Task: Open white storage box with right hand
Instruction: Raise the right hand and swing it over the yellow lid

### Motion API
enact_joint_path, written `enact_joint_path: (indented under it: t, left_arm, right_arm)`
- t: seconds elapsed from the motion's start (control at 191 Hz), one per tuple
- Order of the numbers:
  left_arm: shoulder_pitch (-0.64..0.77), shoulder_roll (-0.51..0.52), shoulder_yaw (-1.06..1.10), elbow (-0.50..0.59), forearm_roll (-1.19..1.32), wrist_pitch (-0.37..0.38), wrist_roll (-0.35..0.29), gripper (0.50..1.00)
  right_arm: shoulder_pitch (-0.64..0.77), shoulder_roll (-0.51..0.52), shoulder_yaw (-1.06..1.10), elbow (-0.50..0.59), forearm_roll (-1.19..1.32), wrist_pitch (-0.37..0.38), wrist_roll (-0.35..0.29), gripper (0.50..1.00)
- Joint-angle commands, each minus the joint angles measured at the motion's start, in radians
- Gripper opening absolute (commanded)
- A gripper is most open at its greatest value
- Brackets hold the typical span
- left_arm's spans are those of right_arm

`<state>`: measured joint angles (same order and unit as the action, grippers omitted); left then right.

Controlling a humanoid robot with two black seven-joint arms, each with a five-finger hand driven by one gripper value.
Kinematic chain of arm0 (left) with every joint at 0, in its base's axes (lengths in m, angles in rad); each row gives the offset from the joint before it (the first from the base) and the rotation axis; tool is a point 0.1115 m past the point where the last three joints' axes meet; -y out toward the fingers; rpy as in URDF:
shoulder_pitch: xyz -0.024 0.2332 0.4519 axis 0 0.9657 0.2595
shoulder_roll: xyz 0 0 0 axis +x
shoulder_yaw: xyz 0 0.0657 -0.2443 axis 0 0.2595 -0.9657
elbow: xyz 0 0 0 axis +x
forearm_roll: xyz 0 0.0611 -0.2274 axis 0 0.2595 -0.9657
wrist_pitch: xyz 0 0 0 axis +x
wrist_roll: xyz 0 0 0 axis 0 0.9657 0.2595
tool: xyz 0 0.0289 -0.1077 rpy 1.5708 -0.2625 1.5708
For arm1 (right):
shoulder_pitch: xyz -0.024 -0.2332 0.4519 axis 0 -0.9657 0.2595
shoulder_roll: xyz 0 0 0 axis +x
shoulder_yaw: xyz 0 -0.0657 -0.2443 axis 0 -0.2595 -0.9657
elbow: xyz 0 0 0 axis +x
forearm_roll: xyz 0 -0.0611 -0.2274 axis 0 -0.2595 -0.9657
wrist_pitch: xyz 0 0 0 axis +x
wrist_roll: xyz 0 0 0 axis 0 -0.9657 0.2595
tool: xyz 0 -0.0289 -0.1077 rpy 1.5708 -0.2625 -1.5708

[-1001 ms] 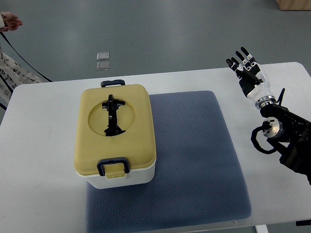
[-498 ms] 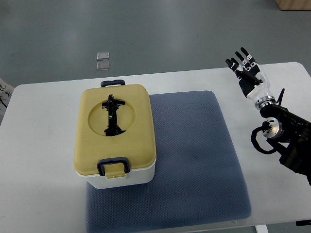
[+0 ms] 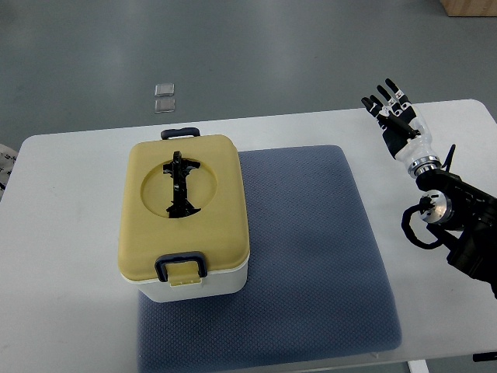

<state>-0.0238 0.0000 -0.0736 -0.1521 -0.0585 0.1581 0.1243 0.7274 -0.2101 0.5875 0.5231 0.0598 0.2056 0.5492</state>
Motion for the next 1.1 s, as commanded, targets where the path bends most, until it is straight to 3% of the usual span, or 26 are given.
enact_joint_path:
  t: [0.0, 0.676, 0.959, 1.095]
  left_arm:
    - [-0.001, 0.000, 0.000, 0.000, 0.000, 0.000, 0.000, 1.000]
    - [0.001, 0.000, 0.000, 0.000, 0.000, 0.000, 0.000, 1.000]
    - [0.001, 0.000, 0.000, 0.000, 0.000, 0.000, 0.000, 1.000]
    - [0.001, 0.000, 0.000, 0.000, 0.000, 0.000, 0.000, 1.000]
  right_arm:
    - [0.001, 0.000, 0.002, 0.000, 0.000, 0.000, 0.000, 0.930]
    - [0.106, -0.068, -0.022, 0.005, -0.051, -0.005, -0.012, 0.930]
    - [0.267, -0.098, -0.028, 0.009, -0.445, 0.020, -0.012, 0.930]
    - [0.360, -0.107, -0.049, 0.026, -0.618, 0.089, -0.011, 0.930]
